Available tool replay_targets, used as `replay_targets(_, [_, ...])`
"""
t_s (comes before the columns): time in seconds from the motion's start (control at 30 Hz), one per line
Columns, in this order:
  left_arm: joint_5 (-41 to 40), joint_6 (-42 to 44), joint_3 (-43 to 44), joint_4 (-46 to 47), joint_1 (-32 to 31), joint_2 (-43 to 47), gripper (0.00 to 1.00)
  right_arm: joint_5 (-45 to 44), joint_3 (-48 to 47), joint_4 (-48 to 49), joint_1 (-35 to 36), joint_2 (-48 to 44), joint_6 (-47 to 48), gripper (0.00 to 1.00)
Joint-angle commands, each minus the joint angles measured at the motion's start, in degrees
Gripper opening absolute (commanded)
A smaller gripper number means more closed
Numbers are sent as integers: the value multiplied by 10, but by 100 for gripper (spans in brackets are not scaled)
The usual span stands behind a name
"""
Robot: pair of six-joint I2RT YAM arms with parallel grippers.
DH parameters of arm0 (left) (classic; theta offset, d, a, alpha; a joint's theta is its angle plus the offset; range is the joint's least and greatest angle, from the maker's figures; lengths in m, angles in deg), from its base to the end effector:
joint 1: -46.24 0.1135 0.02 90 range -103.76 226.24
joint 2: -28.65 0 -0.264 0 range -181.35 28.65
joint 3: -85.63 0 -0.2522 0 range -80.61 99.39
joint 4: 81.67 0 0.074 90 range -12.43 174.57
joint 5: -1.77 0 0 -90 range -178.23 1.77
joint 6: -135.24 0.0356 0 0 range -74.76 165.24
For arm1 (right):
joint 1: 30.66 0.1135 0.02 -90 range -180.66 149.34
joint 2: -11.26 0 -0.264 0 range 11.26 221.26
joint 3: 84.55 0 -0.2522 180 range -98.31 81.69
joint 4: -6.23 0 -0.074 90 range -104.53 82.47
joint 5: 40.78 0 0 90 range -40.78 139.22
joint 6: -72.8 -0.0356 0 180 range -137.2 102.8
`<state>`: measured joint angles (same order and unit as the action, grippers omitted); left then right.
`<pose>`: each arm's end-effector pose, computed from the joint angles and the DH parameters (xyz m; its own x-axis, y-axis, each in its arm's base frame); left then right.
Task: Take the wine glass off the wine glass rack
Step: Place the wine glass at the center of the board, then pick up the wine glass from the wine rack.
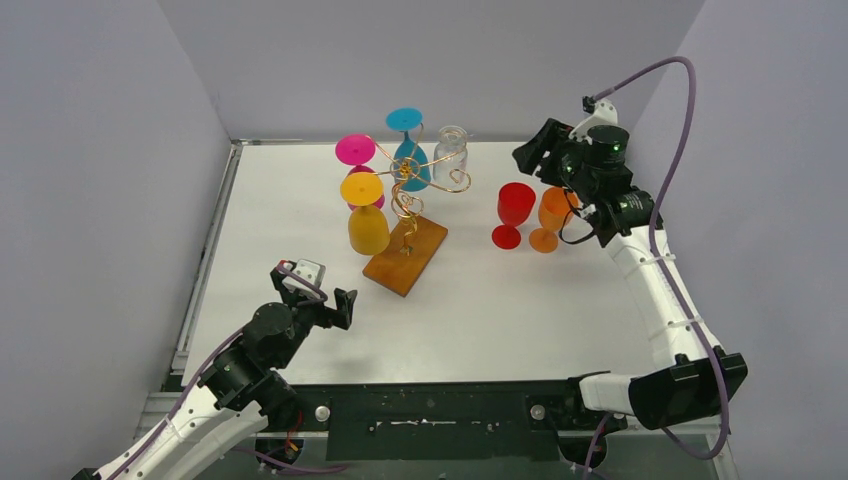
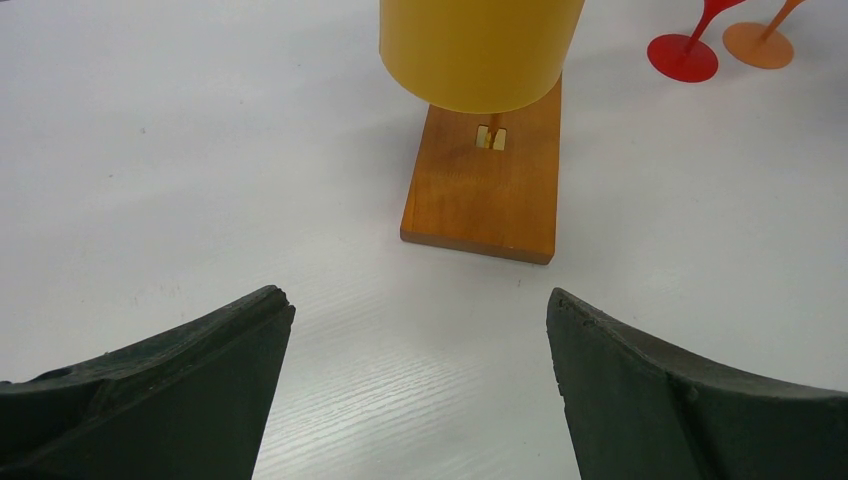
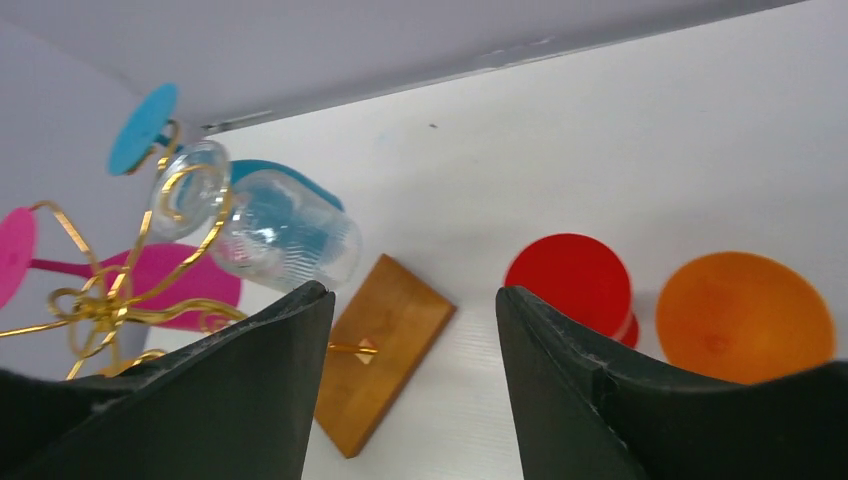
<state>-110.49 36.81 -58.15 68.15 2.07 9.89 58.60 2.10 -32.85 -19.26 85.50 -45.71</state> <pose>0.0918 -0.0704 0.2505 -0.2119 0.0167 -0.9771 0.3526 0.9338 -0.0605 0.2823 0.0628 0.4129 -0.4589 0.3879 -0.7993 -0.1435 0.8555 0.4975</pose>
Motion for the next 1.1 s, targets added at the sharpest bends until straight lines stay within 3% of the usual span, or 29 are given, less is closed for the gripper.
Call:
replay_targets(0.0, [0, 8, 28, 29, 1, -1, 97, 150, 1, 100, 0, 8, -85, 63])
replay_targets(0.23, [1, 9, 27, 29, 1, -4, 98, 253, -36, 185, 3, 71, -176, 67])
replay_targets(0.47, [2, 9, 27, 30, 1, -4, 97, 299, -100, 201, 27, 147, -188, 66])
replay_targets(0.87, [8, 13, 27, 31, 1, -15, 97, 328, -242, 92, 43, 262, -116, 61])
replay_targets(1.07, [6, 13, 26, 31, 1, -22, 97, 333, -247, 73, 53, 264, -84, 58])
